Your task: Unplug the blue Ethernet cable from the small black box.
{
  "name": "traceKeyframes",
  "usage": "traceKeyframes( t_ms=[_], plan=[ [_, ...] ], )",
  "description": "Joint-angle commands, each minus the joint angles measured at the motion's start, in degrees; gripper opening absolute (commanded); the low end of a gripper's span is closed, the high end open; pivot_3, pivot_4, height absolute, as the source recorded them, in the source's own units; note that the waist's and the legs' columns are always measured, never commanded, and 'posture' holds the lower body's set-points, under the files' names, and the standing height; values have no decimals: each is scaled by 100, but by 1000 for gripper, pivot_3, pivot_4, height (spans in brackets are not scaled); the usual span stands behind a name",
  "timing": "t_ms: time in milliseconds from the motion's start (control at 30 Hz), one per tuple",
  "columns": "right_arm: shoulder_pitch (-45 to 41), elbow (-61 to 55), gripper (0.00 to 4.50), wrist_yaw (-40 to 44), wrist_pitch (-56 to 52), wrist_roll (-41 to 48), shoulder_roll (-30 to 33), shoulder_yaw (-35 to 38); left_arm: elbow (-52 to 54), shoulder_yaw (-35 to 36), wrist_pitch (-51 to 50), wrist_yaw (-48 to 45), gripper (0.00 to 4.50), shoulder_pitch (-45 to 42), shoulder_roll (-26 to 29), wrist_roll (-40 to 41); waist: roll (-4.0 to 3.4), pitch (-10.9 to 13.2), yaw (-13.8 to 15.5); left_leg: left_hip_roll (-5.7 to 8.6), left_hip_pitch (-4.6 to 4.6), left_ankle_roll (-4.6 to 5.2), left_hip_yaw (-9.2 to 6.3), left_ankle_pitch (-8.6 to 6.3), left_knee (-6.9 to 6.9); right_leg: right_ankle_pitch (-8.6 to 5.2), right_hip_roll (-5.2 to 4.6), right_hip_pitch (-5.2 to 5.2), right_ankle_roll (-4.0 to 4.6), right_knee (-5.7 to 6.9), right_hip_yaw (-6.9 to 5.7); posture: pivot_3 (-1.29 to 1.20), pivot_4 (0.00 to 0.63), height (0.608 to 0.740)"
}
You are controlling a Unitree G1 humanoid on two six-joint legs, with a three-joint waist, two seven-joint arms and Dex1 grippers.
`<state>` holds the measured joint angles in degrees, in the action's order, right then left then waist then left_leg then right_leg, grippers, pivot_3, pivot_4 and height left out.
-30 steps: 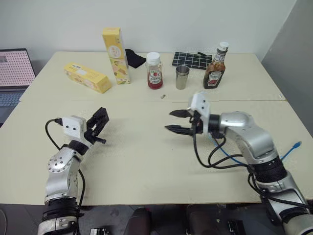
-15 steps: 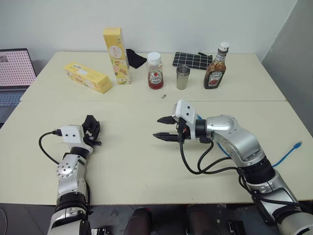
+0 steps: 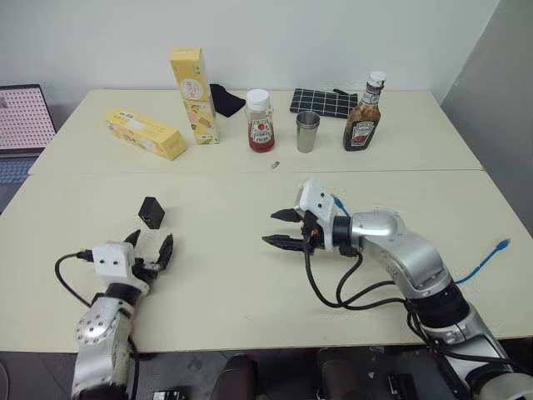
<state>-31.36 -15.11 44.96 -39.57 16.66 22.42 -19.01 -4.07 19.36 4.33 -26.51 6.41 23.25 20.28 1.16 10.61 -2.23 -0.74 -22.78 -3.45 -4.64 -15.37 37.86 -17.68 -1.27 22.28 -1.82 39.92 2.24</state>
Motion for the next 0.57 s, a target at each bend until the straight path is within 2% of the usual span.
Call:
traceKeyframes(
  t_ms=[33,300,567],
  plan=[
    [196,-454,2783,-72,-87,124,225,425,865,172,-902,-210,3782,311,509,300,0,0,17,-1,0,0,-5,0,1,0,3,-2,0,0,-1,0,150,740],
    [423,-131,2783,-61,-536,530,1097,1814,1907,838,-1527,-707,3782,745,1630,424,-1,1,51,7,4,0,-1,0,-1,-1,18,-8,0,0,-6,0,150,740],
    [556,173,2783,125,-396,448,1825,2074,2045,1169,-1920,-1202,3782,630,1995,846,-1,1,36,3,6,1,16,0,-4,-1,19,-4,1,-3,-4,0,150,740]
  ],
)
